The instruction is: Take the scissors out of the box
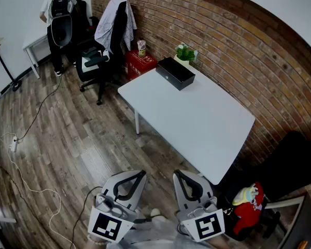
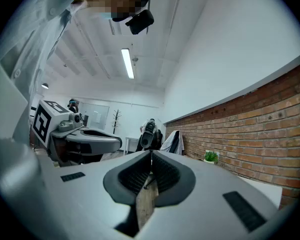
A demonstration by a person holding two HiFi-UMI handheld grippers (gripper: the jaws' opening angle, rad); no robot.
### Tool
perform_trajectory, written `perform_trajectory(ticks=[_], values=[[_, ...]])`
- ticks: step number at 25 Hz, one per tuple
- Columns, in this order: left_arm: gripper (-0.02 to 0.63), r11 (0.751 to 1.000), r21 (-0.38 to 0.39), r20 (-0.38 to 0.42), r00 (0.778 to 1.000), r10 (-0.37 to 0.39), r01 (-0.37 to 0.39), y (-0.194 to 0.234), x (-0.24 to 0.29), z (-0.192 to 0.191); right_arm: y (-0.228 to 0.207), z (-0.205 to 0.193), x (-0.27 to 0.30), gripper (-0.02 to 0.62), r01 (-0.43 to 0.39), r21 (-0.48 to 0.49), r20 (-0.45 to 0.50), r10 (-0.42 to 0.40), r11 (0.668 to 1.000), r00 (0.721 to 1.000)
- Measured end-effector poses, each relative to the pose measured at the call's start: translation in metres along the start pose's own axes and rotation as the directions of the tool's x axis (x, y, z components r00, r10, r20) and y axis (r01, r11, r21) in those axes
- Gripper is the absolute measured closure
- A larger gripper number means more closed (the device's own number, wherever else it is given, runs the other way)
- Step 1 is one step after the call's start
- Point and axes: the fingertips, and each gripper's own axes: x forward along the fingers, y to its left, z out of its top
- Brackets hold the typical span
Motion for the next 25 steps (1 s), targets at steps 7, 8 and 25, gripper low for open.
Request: perform_trajectory(ticks=[7,8,25], values=[[0.588,1.000,-0.006,0.003,1.000,0.006,-0.006,0.001,-0.002,0.002,0.003,0.002,0.000,0.551,-0.006,0.000,-0.008,0.006,1.000,1.000],[0.588,1.000,-0.006,0.002,1.000,0.006,-0.006,0.001,-0.002,0.002,0.003,0.002,0.000,0.551,-0.007,-0.001,-0.008,0.007,1.000,1.000],[0.588,1.000,-0.024,0.019,1.000,-0.004,0.004,0.016,-0.014,-0.002,0.010,-0.001,0.007,0.551,0.052,0.005,-0.028,-0.052,0.999,0.998]])
